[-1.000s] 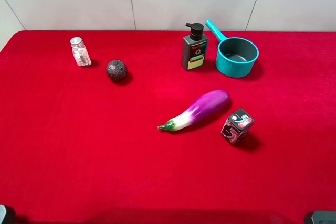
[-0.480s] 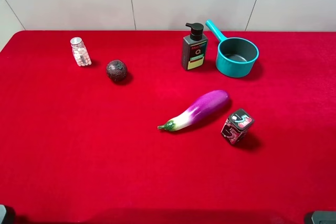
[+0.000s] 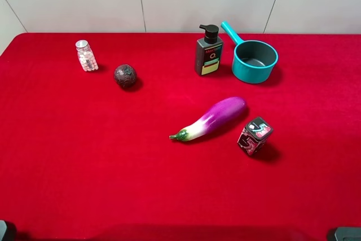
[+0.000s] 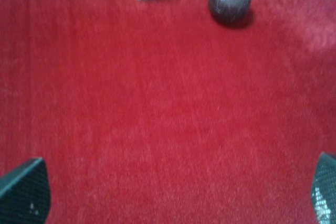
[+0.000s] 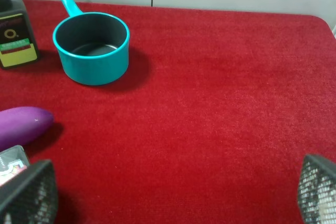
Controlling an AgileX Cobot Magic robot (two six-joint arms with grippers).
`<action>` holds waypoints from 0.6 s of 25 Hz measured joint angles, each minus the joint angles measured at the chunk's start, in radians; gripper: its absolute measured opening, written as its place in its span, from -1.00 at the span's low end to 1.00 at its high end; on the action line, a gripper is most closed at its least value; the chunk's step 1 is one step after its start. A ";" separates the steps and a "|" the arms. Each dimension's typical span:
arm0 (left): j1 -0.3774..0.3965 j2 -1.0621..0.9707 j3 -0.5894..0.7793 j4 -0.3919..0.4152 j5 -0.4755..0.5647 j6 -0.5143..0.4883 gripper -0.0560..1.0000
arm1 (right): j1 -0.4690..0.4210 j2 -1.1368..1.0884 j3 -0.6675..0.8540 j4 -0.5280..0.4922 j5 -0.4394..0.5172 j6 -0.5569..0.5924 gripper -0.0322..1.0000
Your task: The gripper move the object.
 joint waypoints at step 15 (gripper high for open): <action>0.001 -0.050 0.000 -0.001 0.001 0.001 0.98 | 0.000 0.000 0.000 0.000 -0.001 0.000 0.41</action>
